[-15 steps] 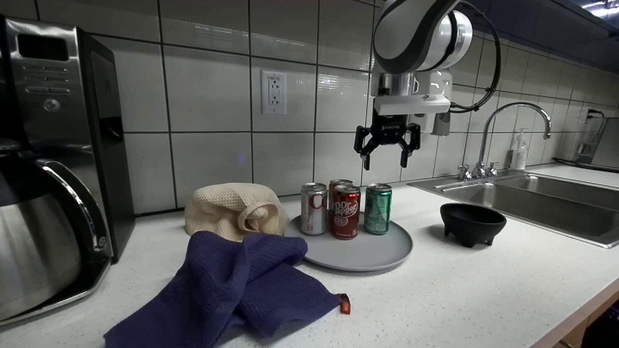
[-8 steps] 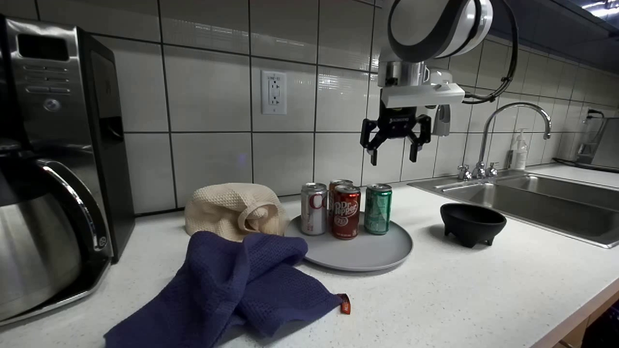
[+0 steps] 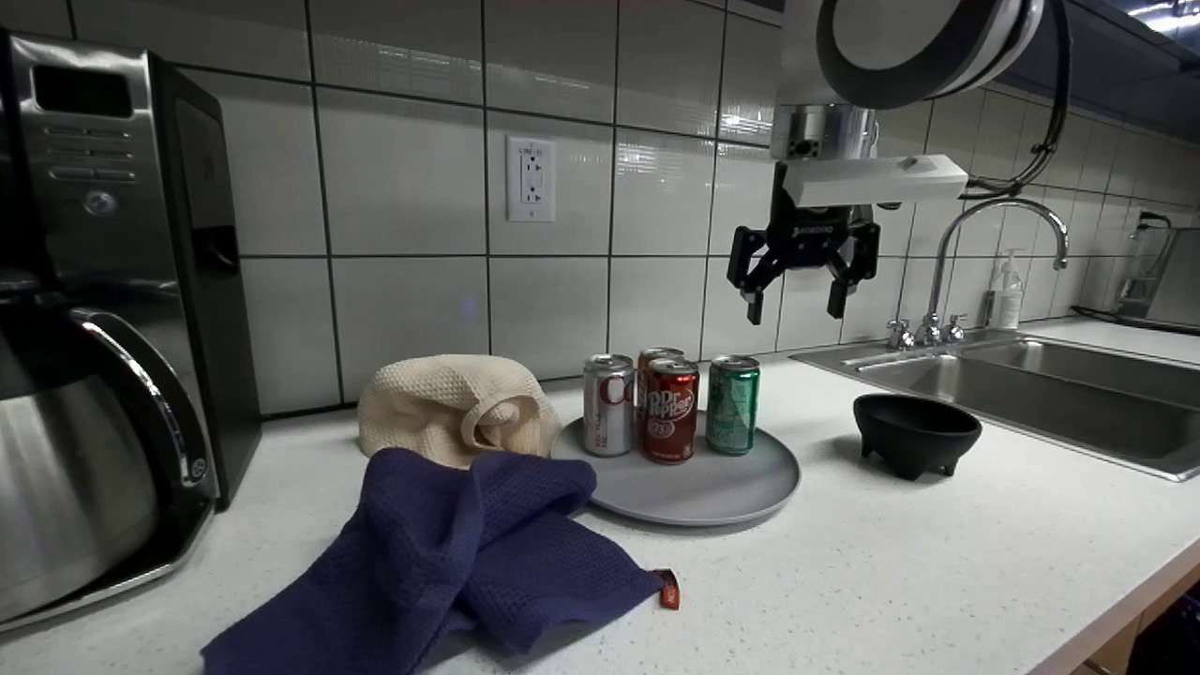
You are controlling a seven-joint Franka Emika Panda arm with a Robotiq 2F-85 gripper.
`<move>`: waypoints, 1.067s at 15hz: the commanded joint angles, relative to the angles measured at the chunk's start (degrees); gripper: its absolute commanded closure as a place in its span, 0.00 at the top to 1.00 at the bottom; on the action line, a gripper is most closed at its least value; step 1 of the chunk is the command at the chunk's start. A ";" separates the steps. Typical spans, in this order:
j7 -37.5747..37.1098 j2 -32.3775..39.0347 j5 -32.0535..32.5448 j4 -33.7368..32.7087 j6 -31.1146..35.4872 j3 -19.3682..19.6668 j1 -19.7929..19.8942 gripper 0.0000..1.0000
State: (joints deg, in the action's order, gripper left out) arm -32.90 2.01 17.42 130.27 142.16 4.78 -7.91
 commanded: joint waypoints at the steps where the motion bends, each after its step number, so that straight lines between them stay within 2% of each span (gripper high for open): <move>1: 1.75 -5.89 1.84 6.15 3.27 -1.69 2.96 1.00; 8: 11.68 -12.41 0.17 12.53 7.74 -2.15 6.55 1.00; 12: 17.85 -15.62 -2.09 15.59 9.12 -2.27 7.24 1.00; 16: 19.87 -19.25 -2.85 17.97 8.77 -3.14 7.63 1.00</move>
State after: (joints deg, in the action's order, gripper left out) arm -15.91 -12.49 15.94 144.95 150.55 3.75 -2.27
